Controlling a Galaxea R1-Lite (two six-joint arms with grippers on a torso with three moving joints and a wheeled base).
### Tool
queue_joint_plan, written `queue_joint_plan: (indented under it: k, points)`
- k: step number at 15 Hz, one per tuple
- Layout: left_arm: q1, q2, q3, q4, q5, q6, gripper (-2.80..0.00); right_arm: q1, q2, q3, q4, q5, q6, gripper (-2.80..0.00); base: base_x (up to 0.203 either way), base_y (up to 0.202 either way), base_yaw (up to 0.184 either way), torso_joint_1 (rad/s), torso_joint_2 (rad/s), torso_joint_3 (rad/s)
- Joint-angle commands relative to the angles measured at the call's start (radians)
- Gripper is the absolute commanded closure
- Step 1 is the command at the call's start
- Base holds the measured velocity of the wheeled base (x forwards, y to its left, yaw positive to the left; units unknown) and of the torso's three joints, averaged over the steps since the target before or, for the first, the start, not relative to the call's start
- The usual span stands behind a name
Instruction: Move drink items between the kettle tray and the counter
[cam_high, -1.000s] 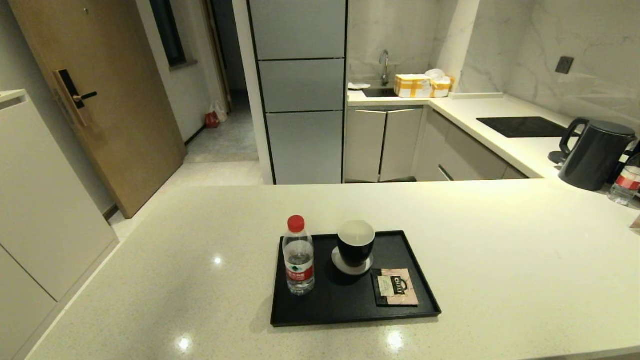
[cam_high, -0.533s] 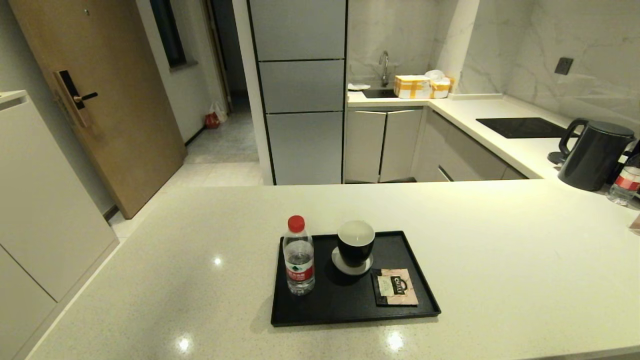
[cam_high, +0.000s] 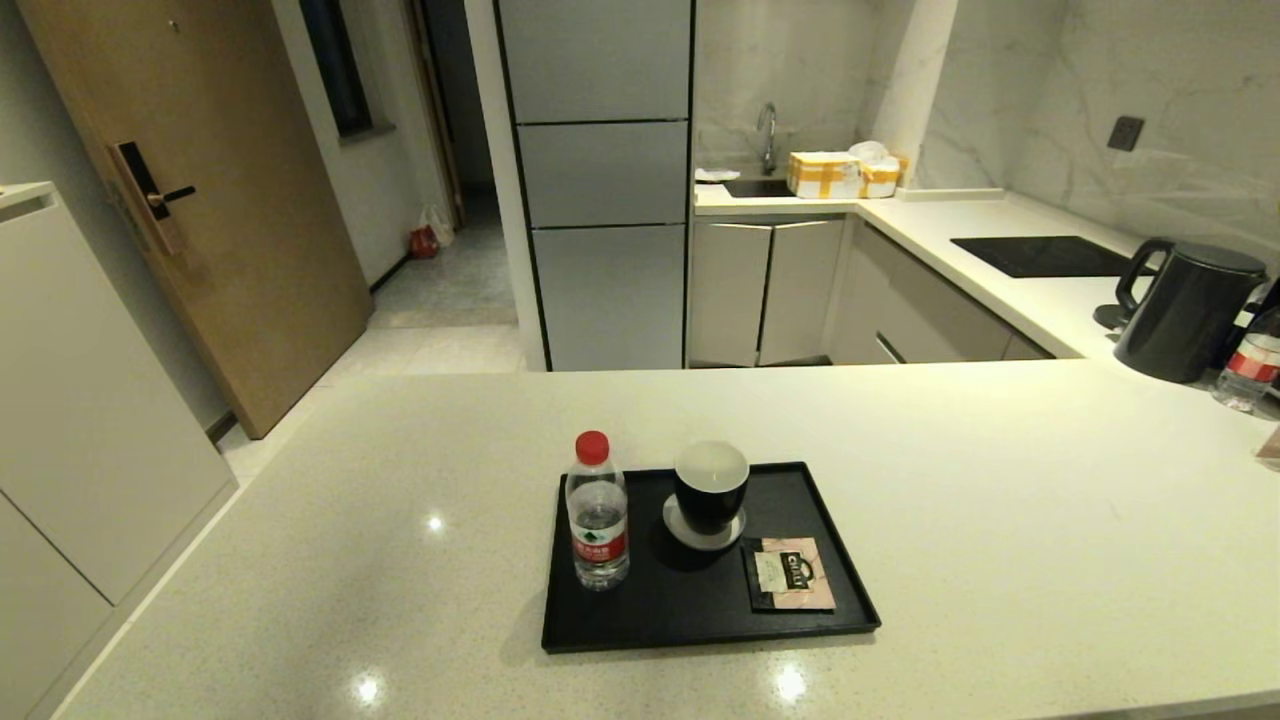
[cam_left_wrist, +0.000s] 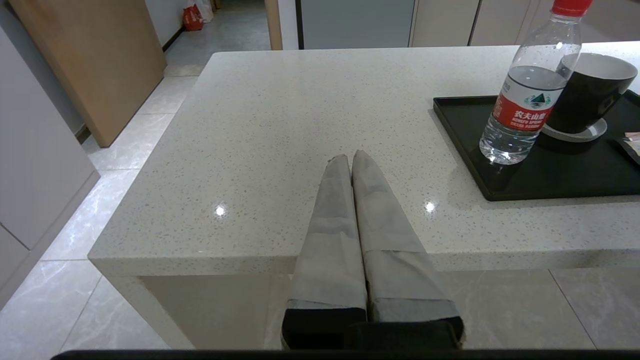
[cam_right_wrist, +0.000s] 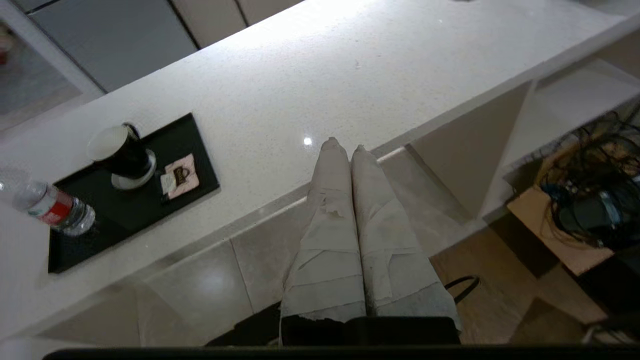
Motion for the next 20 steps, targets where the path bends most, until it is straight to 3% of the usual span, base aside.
queue_joint_plan:
  k: [1,4,6,9,12,14,16,18,20]
  points:
    - [0.000,-0.002,0.002,0.000,0.001,0.000,0.00,0.040,-0.090,0.096,-0.030,-0.033,0.048,0.00,0.000,0.000,0.000,0.000,0.00,0.000]
    - [0.000,-0.002,0.002,0.000,0.001,0.000,0.00,0.057,-0.098,0.138,-0.184,-0.029,0.058,0.00,0.000,0.000,0.000,0.000,0.00,0.000]
    - [0.000,-0.002,0.002,0.000,0.001,0.000,0.00,0.106,-0.180,0.269,-0.302,-0.028,-0.004,0.00,0.000,0.000,0.000,0.000,0.00,0.000]
    - [0.000,-0.002,0.002,0.000,0.001,0.000,0.00,0.124,-0.343,0.574,-0.455,-0.043,-0.117,0.00,0.000,0.000,0.000,0.000,0.00,0.000]
    - [0.000,-0.002,0.002,0.000,0.001,0.000,0.00,0.128,-0.361,0.927,-0.801,-0.014,-0.110,0.00,0.000,0.000,0.000,0.000,0.00,0.000]
    - [0.000,-0.002,0.002,0.000,0.001,0.000,0.00,0.130,-0.364,1.228,-1.089,0.018,-0.172,0.00,0.000,0.000,0.000,0.000,0.00,0.000]
    - [0.000,-0.002,0.002,0.000,0.001,0.000,0.00,0.130,-0.366,1.455,-1.242,0.081,-0.216,0.00,0.000,0.000,0.000,0.000,0.00,0.000]
    - [0.000,-0.002,0.002,0.000,0.001,0.000,0.00,0.132,-0.367,1.524,-1.295,0.165,-0.251,0.00,0.000,0.000,0.000,0.000,0.00,0.000]
    - [0.000,-0.002,0.002,0.000,0.001,0.000,0.00,0.132,-0.369,1.501,-1.354,0.221,-0.282,0.00,0.000,0.000,0.000,0.000,0.00,0.000]
